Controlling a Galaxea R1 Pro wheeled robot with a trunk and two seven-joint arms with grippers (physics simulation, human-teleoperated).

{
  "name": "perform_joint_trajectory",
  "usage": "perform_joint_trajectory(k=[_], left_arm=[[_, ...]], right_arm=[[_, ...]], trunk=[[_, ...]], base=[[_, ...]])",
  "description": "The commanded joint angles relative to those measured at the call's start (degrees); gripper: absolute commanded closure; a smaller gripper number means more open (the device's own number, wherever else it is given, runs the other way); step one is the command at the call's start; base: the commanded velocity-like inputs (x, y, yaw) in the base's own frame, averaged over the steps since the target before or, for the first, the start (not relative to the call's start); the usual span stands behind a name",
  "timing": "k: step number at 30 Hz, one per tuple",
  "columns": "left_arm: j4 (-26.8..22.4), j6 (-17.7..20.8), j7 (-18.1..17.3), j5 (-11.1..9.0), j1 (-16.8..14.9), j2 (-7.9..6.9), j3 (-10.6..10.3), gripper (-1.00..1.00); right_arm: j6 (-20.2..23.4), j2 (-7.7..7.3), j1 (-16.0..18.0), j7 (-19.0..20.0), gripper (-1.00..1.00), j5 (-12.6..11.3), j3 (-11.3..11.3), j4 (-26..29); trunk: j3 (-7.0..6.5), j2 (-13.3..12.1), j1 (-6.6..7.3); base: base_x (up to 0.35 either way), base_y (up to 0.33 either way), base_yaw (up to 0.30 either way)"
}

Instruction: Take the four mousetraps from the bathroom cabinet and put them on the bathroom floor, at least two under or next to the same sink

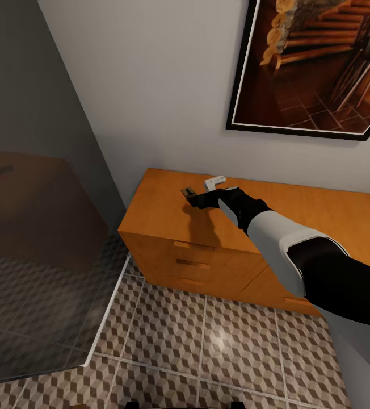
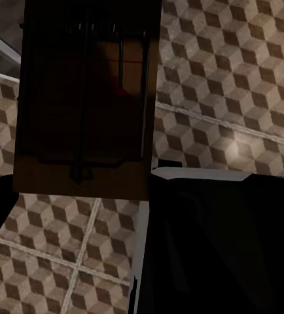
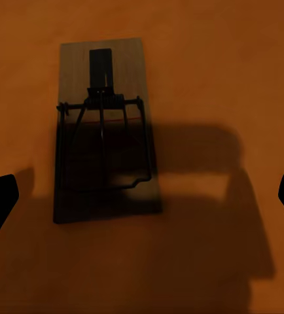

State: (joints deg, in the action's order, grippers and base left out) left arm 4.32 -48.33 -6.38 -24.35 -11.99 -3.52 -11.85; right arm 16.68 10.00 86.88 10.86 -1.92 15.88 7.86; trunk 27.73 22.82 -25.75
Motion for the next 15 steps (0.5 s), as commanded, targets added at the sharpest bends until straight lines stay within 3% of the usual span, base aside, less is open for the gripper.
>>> perform_joint_trajectory(k=[1, 15], left_arm=[[0.2, -0.3, -0.3, -0.4, -0.1, 0.01, -0.2, 1.00], [0.2, -0.3, -0.3, -0.4, -0.1, 0.01, -0.2, 1.00]], right_arm=[[0.3, 0.00, 0.0, 0.0, -1.00, -0.2, 0.2, 0.0], [-0.1, 0.00, 0.0, 0.0, -1.00, -0.2, 0.2, -1.2]], trunk=[[0.08, 0.1, -0.03], [0.08, 0.1, -0.03]], base=[[0.000, 0.000, 0.000], [0.029, 0.015, 0.000]])
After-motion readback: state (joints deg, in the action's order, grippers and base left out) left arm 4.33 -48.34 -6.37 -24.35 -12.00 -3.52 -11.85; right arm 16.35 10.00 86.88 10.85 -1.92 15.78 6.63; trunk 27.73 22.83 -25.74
